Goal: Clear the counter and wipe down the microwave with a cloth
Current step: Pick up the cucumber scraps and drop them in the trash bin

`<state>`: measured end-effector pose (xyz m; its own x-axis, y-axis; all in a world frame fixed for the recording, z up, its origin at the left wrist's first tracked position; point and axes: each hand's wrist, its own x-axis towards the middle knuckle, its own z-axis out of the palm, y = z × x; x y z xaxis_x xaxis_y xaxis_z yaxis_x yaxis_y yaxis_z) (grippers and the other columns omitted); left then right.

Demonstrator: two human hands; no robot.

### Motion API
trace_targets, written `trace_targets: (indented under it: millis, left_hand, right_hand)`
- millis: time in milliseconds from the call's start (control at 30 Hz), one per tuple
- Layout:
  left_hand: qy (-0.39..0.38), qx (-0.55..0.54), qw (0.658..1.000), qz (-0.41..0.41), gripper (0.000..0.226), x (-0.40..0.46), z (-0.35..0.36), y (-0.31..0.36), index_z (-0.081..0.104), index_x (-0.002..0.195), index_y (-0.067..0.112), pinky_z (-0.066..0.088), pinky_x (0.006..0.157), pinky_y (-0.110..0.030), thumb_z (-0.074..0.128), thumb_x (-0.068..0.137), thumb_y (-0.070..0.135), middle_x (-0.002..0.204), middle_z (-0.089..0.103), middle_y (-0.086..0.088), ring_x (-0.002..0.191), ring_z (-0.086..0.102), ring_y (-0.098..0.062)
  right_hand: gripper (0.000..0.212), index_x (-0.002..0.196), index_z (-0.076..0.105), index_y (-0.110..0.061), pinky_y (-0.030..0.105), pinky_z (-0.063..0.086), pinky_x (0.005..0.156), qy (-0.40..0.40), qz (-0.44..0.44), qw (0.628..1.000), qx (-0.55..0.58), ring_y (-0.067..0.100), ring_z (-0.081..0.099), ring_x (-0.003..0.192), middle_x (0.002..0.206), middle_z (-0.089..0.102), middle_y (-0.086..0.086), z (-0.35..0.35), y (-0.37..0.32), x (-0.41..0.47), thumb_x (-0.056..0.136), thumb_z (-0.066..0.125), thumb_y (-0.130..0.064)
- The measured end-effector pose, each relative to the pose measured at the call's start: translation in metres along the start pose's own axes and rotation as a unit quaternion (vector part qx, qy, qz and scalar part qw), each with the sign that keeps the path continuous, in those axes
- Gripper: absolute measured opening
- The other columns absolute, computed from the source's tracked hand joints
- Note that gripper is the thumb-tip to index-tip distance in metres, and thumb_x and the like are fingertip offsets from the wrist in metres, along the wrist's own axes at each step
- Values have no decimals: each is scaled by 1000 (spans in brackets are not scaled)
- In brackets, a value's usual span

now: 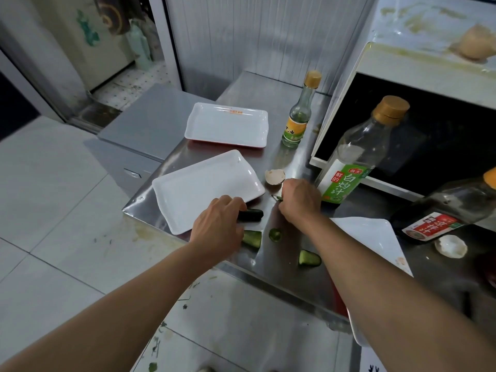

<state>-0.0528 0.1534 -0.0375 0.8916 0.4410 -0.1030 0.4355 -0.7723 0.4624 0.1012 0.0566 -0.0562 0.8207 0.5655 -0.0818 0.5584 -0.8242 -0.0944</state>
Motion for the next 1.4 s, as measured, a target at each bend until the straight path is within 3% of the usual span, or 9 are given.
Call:
trace_targets:
  millis: [200, 567, 767, 867, 967, 1067, 1167, 1300, 1400]
  left_hand:
    - [-4, -5, 1000, -5, 35, -1, -3, -2, 51, 120, 25, 44, 80, -28, 57, 86, 20, 113, 53, 3, 102, 48, -15]
    - [6, -15, 1000, -17, 32, -7, -13, 9, 52, 116, 23, 44, 75, -29, 56, 85, 18, 108, 56, 2, 94, 49, -14]
    - [-11, -150, 984, -98, 31, -10, -31, 25, 55, 118, 22, 47, 80, -26, 61, 88, 21, 113, 62, 4, 101, 58, -16]
    - [-27, -351, 920, -170, 27, -12, -47, 42, 58, 117, 17, 46, 75, -24, 57, 91, 19, 109, 64, 0, 99, 60, -15]
    - [-60, -549, 804, -220, 22, -14, -57, 61, 56, 114, 11, 43, 88, -33, 50, 95, 17, 108, 64, -8, 100, 61, -19]
    - [-77, -654, 707, -257, 32, -12, -62, 74, 50, 122, 7, 36, 101, -38, 38, 100, 27, 117, 60, -10, 114, 56, -24]
    - [-96, -726, 619, -283, 43, -8, -66, 83, 51, 120, 7, 37, 99, -38, 29, 101, 38, 122, 61, -10, 115, 56, -26]
    - [-131, -782, 553, -256, 61, -7, -67, 89, 45, 132, 3, 37, 96, -38, 22, 100, 49, 132, 55, -15, 122, 52, -30]
    - [-125, -807, 516, -258, 63, -8, -67, 94, 43, 136, 1, 38, 96, -41, 25, 99, 50, 126, 57, -19, 113, 55, -32]
  right_hand:
    - [17, 99, 66, -10, 31, 49, 76, -18, 12, 999, 45, 29, 63, 93, 100, 65, 11, -6, 2, 2, 81, 65, -10]
    - [13, 81, 69, -13, 26, 49, 72, 1, 36, 978, 204, 25, 62, 88, 94, 69, 9, -43, 5, -17, 72, 70, -4]
    - [14, 71, 65, -16, 26, 48, 62, 1, 49, 963, 266, 18, 61, 73, 81, 67, 4, -77, 12, -38, 70, 73, -4]
    - [18, 69, 64, -17, 18, 38, 52, 2, 36, 956, 293, 10, 54, 63, 67, 59, -5, -101, 16, -49, 69, 74, -2]
    - [18, 67, 63, -16, 17, 39, 50, 7, 5, 954, 299, 7, 52, 57, 61, 56, -7, -125, 16, -56, 68, 71, 0]
    - [15, 70, 65, -14, 25, 51, 60, 0, -17, 958, 288, 11, 57, 63, 68, 62, -2, -149, 10, -61, 68, 71, -1]
    - [13, 76, 69, -12, 23, 48, 62, 0, -47, 962, 270, 10, 57, 65, 72, 64, -1, -168, 1, -66, 67, 71, -2]
    - [13, 75, 68, -14, 19, 48, 62, -2, -88, 965, 246, 8, 58, 66, 70, 61, -6, -182, -11, -75, 69, 70, -3]
    - [15, 73, 64, -18, 22, 50, 64, -19, -109, 968, 225, 11, 59, 69, 72, 60, -5, -186, -19, -79, 71, 68, -3]
